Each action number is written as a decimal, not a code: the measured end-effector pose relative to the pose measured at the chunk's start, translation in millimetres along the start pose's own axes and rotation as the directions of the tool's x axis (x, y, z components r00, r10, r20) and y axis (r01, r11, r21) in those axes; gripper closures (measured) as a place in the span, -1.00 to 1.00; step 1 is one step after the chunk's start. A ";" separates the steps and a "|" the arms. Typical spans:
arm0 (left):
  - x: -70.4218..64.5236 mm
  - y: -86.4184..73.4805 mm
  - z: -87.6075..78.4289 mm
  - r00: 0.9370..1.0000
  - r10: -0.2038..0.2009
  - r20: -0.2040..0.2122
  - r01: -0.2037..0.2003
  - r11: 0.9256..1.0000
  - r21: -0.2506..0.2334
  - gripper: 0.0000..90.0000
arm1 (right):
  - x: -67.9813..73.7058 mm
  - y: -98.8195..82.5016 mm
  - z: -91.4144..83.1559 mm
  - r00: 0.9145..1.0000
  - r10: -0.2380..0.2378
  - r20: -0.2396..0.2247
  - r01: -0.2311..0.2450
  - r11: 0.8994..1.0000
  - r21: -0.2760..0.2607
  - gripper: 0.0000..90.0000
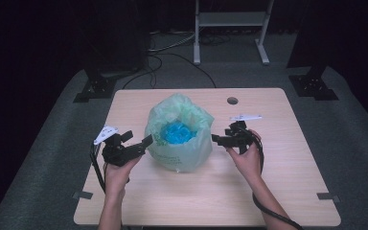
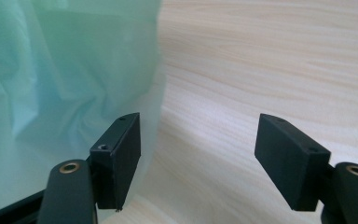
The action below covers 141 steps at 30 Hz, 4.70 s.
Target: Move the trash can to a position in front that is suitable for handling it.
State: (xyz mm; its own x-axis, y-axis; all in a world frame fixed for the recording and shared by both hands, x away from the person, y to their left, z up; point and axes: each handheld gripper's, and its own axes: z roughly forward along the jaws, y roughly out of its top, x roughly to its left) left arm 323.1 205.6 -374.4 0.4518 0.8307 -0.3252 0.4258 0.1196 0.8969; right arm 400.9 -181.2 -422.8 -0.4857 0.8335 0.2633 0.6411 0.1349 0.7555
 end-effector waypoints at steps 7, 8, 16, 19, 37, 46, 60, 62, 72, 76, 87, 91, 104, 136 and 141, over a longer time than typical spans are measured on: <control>-5.1 5.4 11.7 0.999 0.019 0.032 -0.020 1.000 0.012 -0.83 | -12.2 -7.7 -14.9 0.999 0.038 -0.018 -0.038 0.999 -0.004 -0.31; -5.7 7.3 14.0 0.999 0.024 0.033 -0.024 1.000 0.011 -0.83 | -13.2 -7.1 -17.0 0.999 0.042 -0.021 -0.042 0.999 -0.009 -0.31; -8.1 27.1 40.0 0.994 0.107 0.003 -0.107 0.993 0.044 -0.45 | -9.4 7.6 -29.9 0.999 0.030 -0.032 -0.031 0.999 -0.037 -0.31; -7.2 33.9 49.1 0.993 0.114 0.000 -0.113 0.990 0.080 -0.25 | -3.6 12.1 -32.1 0.999 0.026 -0.041 -0.028 0.999 -0.045 -0.31; -2.8 41.5 64.4 0.977 0.201 -0.074 -0.191 0.973 0.127 0.86 | 11.9 27.6 -39.5 0.999 0.002 -0.050 -0.005 0.997 -0.073 -0.31; -7.2 47.3 55.3 0.972 0.222 -0.073 -0.213 0.971 0.105 0.97 | 25.9 38.3 -45.0 0.999 -0.024 -0.049 0.020 0.996 -0.083 -0.31; -11.2 47.8 48.9 0.982 0.188 0.004 -0.188 0.978 0.089 0.98 | 38.4 58.2 -40.3 0.995 0.002 -0.098 -0.008 0.998 -0.061 -0.31; -12.5 47.7 48.6 0.983 0.185 0.015 -0.185 0.979 0.085 0.99 | 39.8 59.0 -36.8 0.995 0.008 -0.100 -0.014 0.999 -0.053 -0.31; -16.9 47.7 44.3 0.983 0.164 0.077 -0.170 0.983 0.069 0.98 | 50.1 63.2 -16.1 0.989 0.042 -0.141 -0.044 0.999 -0.009 -0.27; -18.7 47.0 45.4 0.982 0.157 0.106 -0.165 0.984 0.071 0.99 | 59.8 64.2 -8.2 0.990 0.041 -0.133 -0.040 0.999 0.009 -0.22; -23.3 49.0 47.6 0.977 0.122 0.174 -0.135 0.989 0.064 0.99 | 73.2 66.1 -0.8 1.000 -0.010 -0.024 0.011 0.999 0.031 0.44; -25.0 52.4 48.0 0.975 0.120 0.187 -0.133 0.989 0.057 0.99 | 73.7 70.2 -5.0 1.000 -0.014 0.001 0.014 1.000 0.010 0.59; -27.8 63.0 45.1 0.972 0.108 0.206 -0.118 0.992 0.034 0.99 | 72.1 82.1 -10.6 1.000 -0.008 -0.005 0.008 1.000 -0.026 0.62; -36.1 50.9 54.6 0.962 0.090 0.259 -0.103 0.994 0.037 0.98 | 75.3 93.2 -12.9 0.981 0.075 -0.178 -0.081 0.996 -0.028 1.00; -41.6 39.0 62.3 0.958 0.086 0.272 -0.106 0.993 0.057 0.98 | 76.4 97.3 -6.6 0.952 0.135 -0.274 -0.141 0.990 -0.004 0.99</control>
State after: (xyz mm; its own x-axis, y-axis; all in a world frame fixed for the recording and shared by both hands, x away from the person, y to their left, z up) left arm 369.7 141.8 -344.6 0.6830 0.6586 -0.3158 0.4199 -0.0002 0.9076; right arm 422.3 -107.9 -325.2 -0.5390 0.6647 0.5173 0.7012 0.0139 0.7128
